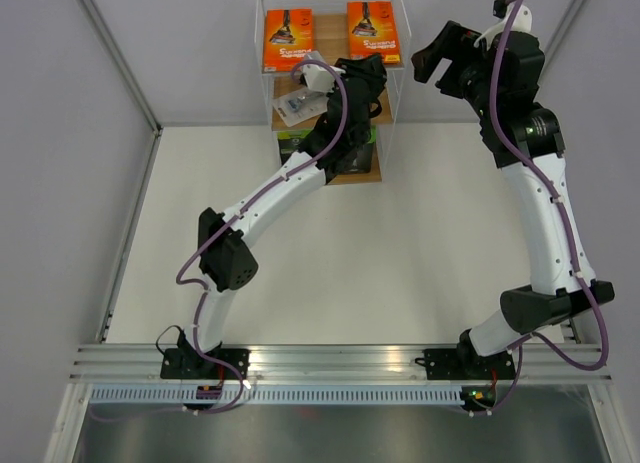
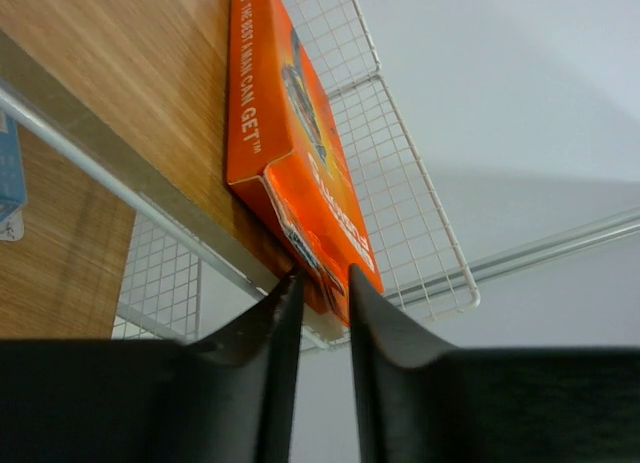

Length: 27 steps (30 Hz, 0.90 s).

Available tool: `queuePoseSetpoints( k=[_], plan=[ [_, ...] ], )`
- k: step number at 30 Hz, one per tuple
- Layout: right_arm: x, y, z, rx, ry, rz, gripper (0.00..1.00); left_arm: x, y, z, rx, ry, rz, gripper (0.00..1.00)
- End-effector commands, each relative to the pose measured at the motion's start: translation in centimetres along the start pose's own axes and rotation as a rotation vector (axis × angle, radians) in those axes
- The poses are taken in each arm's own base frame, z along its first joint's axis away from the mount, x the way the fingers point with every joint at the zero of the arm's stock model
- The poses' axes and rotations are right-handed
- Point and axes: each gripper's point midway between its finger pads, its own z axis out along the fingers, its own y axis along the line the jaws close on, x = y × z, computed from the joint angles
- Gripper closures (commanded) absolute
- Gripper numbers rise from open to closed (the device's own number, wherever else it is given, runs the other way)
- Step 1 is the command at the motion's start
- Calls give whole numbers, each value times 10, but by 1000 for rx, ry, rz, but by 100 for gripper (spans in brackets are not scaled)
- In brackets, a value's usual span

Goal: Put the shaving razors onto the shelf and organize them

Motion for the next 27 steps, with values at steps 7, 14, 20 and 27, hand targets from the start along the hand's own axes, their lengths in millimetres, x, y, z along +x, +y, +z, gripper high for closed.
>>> queuePoseSetpoints(
  k=[7, 14, 20, 27],
  plan=[
    [-10, 6, -14, -28, -21, 4, 3, -29, -40, -23, 72, 28, 15, 44],
    [-2, 3, -19, -27, 1, 1, 2, -54, -55, -65, 161, 127, 91, 32],
    [44, -16, -28, -22, 85, -62, 2, -98, -60, -141, 301, 303, 372, 17],
    [125, -37, -49, -148, 115, -176, 2, -156, 52, -191, 104, 445, 687, 14]
  ],
)
